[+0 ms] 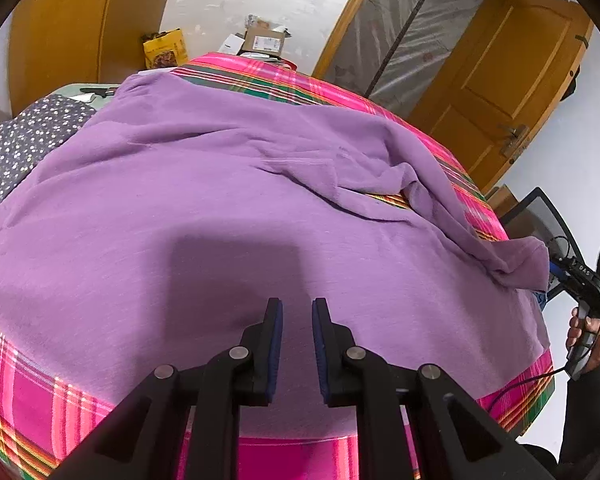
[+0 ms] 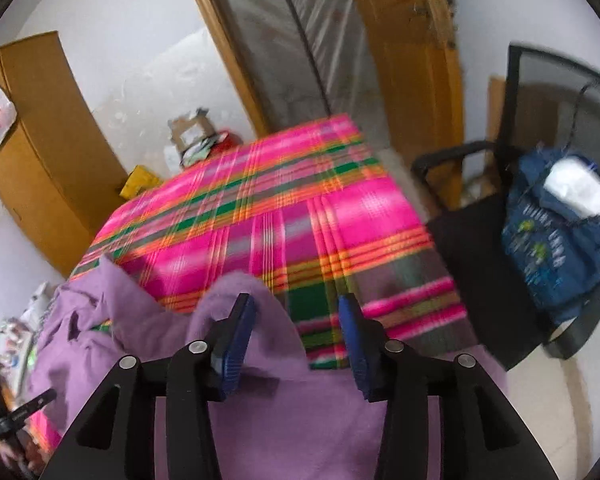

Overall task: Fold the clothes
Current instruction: 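Drag the sweatshirt edge across the table with the right gripper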

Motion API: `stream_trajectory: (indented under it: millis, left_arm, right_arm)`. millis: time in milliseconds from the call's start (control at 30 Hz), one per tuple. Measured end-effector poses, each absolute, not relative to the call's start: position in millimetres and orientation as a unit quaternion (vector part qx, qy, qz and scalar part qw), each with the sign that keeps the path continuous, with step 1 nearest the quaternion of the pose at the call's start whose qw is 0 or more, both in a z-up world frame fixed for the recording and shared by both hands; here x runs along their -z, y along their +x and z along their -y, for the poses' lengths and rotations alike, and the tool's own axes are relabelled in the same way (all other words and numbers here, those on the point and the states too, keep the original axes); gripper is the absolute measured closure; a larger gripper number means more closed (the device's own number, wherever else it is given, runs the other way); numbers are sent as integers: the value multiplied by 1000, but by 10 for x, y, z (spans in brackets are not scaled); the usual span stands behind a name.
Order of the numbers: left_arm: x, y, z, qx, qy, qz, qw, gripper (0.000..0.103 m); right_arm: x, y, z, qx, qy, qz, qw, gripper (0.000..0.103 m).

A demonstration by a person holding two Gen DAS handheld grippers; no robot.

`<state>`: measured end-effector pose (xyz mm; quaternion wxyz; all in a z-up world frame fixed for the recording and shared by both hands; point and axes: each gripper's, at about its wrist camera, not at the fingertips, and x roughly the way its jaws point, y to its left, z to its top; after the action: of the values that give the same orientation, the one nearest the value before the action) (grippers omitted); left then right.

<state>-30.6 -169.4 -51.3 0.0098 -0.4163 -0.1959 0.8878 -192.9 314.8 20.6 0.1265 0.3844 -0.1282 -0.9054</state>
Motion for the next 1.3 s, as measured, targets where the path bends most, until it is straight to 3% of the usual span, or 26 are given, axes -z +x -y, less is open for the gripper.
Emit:
stream_trajectory:
  millis: [200,500,800,933,1167,1200,1300]
  left_arm:
    - [485,-391,1558,-888,-419,186,27,87]
    - [442,-446,1310,-887,-425,172,49,87]
    - [440,-545,1038,-885,-431,157,79,87]
    - [460,-566,972,-882,-436,156,84,87]
    - [476,-608,928,-880,-441,157,81,87]
    - [473,-607,925,-880,-441,157,81,87]
    - [475,-603,932,-880,-441,158,78,87]
  right_arm:
    - [-54,-2129,-3154,881,396,118,232,56]
    - [-183,-2281,-2849,842,389,-30,374,50]
    - [-366,-2432,-2864,811,379,-74,440,49]
    - [-421,-2505,-2953,811,361,-37,459,47]
    - [-146,-2587,-2669,757,414,-57,502,44]
    - [-113,-2566,-2624,753,420,-64,502,47]
    - [-80,-2504,-2527,756,427,-92,488,95]
